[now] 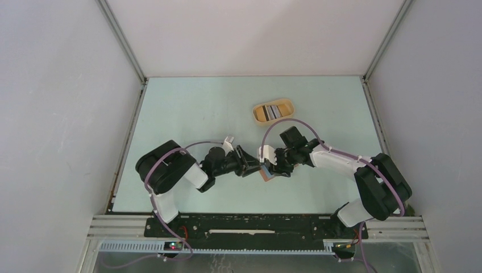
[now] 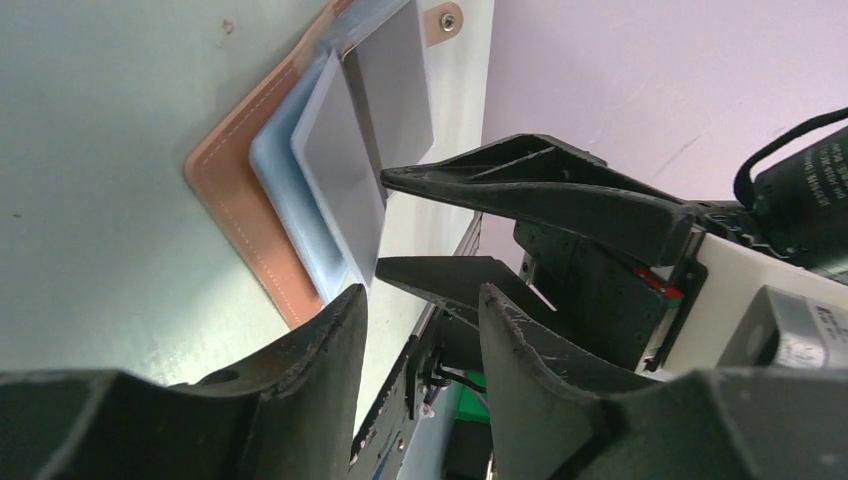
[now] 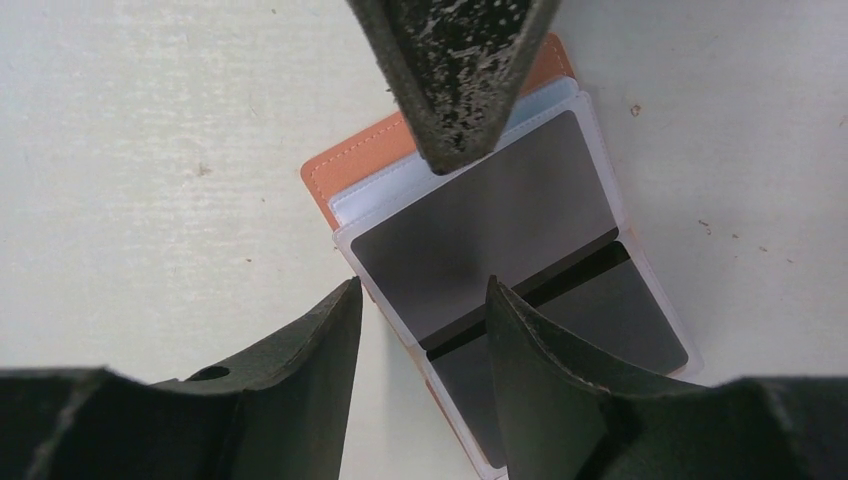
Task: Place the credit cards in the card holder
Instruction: Turn over the card slot in the card holder.
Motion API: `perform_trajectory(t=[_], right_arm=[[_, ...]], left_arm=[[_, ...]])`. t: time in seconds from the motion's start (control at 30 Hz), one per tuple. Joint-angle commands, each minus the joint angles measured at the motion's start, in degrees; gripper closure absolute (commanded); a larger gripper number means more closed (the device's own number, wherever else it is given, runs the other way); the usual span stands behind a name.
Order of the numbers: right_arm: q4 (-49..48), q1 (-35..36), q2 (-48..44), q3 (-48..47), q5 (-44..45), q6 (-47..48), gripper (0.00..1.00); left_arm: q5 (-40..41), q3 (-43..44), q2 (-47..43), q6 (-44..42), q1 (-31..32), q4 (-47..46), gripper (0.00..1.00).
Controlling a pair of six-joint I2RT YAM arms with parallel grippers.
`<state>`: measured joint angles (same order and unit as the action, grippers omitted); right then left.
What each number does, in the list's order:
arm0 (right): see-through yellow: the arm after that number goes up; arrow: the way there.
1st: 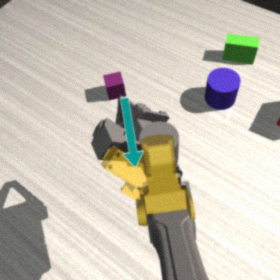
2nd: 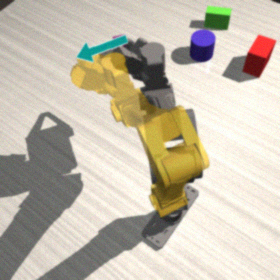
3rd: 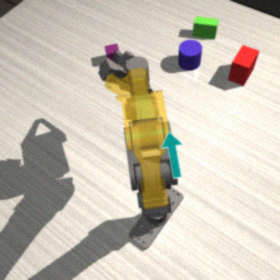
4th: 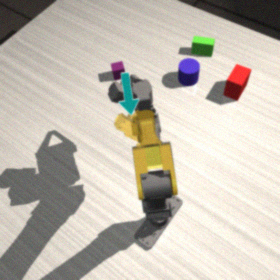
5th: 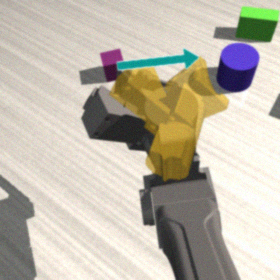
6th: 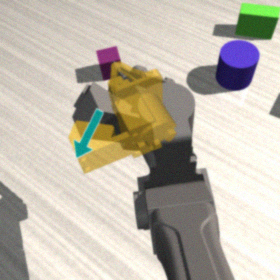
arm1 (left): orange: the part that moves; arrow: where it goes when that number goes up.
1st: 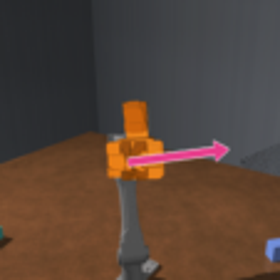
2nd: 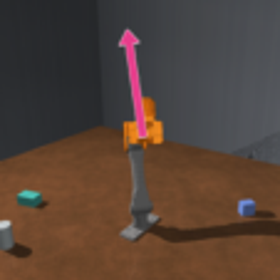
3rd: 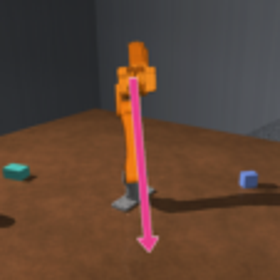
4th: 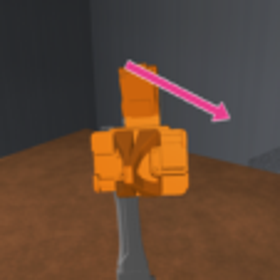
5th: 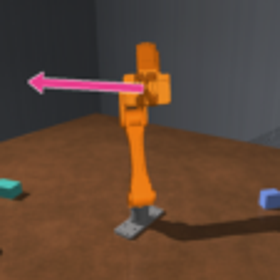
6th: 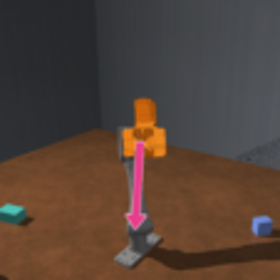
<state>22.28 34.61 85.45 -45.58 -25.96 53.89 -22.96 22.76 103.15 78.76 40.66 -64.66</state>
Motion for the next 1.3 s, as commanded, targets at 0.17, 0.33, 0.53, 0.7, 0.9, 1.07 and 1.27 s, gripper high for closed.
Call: perform_trajectory(t=[0.17,0.33,0.53,0.7,0.9,1.07,1.27], right_arm=[[-2.24,-0.77,-1.6,-2.56,-0.1,-2.19,0.45],[-2.42,-0.83,-1.67,-2.58,-0.08,-2.55,0.45],[-2.59,-1.08,-1.73,-2.58,0.11,-2.99,0.46],[-2.76,-1.21,-1.7,-2.63,0.21,-3.31,0.47],[-2.68,-1.21,-1.6,-2.71,0.29,-3.61,0.48],[-2.77,-1.21,-1.56,-2.78,0.38,-3.79,0.48],[-2.79,-1.21,-1.47,-2.71,0.55,-3.87,0.48]], left_arm=[[-0.93,3.42,2.58,2.42,0.29,-2.05,0.5],[-1.37,5.32,3.79,2.4,0.25,-0.73,0.51],[-0.93,6.16,3.44,1.42,0.23,2.83,0.51],[-0.42,6.22,2.43,0.33,0.2,4.66,0.51],[-0.32,6.82,2.05,-0.59,0.06,6.68,0.5],[-0.76,8.45,2.52,-1.11,0.07,7.95,0.5],[-1.17,10.31,2.98,-1.76,0.1,9.56,0.5]])
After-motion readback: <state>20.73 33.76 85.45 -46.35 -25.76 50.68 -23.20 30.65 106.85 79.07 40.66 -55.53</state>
